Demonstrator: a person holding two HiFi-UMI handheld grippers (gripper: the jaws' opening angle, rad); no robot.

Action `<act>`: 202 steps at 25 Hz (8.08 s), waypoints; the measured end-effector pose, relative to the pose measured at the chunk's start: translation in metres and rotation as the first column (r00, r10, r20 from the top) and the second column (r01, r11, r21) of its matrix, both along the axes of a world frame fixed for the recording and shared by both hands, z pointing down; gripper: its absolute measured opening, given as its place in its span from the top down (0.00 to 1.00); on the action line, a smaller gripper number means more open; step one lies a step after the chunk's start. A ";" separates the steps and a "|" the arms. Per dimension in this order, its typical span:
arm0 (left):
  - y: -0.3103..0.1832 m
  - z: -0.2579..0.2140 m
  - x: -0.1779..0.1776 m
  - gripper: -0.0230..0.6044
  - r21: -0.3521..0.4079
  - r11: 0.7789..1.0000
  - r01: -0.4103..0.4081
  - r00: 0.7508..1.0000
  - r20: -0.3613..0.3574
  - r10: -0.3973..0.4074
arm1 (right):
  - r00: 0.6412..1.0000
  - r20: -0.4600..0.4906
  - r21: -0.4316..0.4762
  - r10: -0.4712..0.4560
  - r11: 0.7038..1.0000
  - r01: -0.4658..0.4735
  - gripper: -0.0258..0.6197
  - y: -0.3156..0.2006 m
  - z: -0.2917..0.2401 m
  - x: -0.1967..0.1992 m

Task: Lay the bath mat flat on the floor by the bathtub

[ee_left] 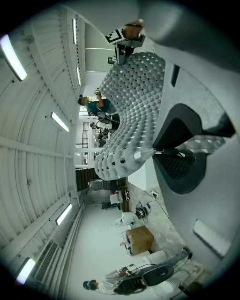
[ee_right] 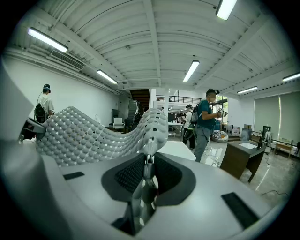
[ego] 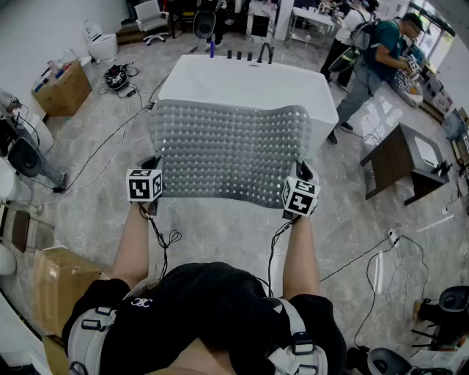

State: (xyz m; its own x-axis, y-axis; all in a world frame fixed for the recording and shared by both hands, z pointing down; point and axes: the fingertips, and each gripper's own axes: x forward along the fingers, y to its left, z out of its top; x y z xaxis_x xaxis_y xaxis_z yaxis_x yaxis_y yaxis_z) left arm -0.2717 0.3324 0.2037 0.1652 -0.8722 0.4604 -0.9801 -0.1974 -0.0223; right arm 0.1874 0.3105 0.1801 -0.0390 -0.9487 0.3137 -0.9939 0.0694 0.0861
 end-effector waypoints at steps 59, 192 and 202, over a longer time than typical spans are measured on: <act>-0.237 0.053 0.022 0.91 -0.067 0.998 -0.014 1.000 0.009 0.015 | 1.000 -0.005 -0.073 -0.002 0.997 0.002 0.86 -0.243 0.058 0.014; -0.489 0.233 0.202 0.96 -0.081 0.990 -0.120 0.981 -0.163 0.105 | 0.974 0.198 -0.118 -0.106 0.984 0.131 0.95 -0.465 0.255 -0.034; -0.441 0.009 0.184 0.96 0.134 0.982 -0.135 0.974 -0.166 0.157 | 0.974 0.159 0.232 -0.160 0.965 0.121 0.95 -0.425 -0.010 -0.064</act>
State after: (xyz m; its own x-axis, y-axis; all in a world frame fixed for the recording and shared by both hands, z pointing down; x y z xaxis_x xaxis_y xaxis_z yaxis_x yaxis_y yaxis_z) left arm -0.0882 -0.1088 0.2129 0.3636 -0.8801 0.3053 -0.9315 -0.3452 0.1145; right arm 0.1238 -0.1144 0.1700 -0.2128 -0.9742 0.0753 -0.9762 0.2087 -0.0594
